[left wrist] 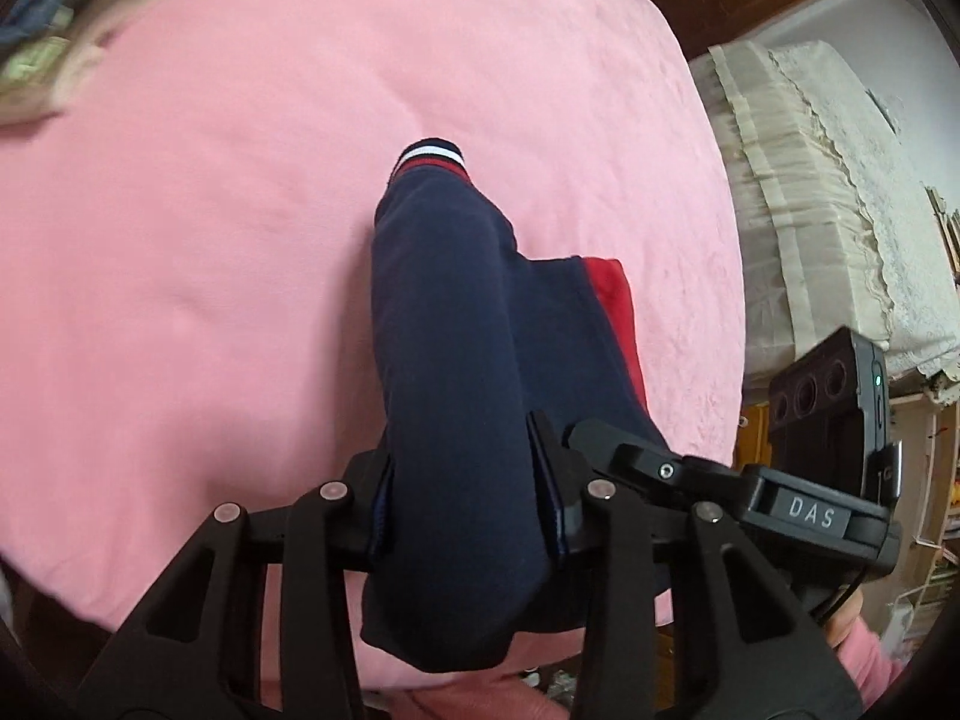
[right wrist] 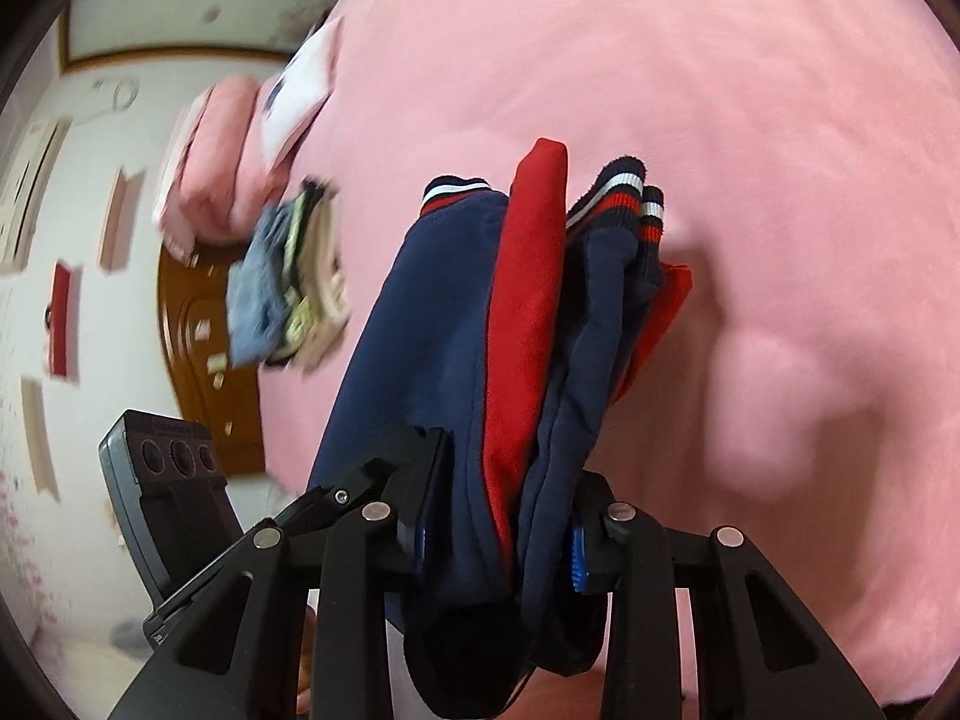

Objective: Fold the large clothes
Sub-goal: 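Grasp the folded jacket with both grippers and lift it off the bed, then place the folded jacket onto the clothes stack with both grippers and release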

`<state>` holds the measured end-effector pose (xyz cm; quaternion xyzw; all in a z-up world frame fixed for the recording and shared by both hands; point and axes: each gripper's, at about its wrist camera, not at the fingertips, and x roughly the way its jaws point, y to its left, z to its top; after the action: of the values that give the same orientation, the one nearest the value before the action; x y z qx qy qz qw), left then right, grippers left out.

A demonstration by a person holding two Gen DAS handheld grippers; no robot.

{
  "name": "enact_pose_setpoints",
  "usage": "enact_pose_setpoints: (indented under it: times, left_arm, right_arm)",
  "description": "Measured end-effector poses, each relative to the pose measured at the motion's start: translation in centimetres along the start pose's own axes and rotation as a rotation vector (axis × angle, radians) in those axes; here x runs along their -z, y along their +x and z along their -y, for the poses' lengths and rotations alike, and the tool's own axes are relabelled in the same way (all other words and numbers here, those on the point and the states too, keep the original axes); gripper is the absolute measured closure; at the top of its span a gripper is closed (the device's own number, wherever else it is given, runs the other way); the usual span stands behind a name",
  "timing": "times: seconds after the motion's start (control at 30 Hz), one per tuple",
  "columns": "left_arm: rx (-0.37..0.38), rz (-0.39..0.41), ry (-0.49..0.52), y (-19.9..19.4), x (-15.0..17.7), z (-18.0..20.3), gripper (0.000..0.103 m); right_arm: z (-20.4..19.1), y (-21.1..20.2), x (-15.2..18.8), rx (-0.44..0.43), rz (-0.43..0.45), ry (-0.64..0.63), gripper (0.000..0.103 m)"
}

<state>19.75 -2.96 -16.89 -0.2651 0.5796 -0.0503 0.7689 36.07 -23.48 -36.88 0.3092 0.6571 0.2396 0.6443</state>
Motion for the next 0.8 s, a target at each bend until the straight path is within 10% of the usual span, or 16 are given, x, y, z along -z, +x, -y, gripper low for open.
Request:
enact_pose_setpoints:
  times: [0.43, 0.8]
  left_arm:
    - [-0.151, 0.236, -0.037, -24.2, -5.6, -13.4, 0.068]
    - [-0.193, 0.402, 0.070, -36.8, -24.8, -29.5, 0.068]
  right_arm:
    - [-25.1, 9.8, 5.0, -0.236, -0.045, -0.224, 0.073]
    - [-50.7, 23.4, 0.1, -0.332, 0.139, -0.295, 0.073]
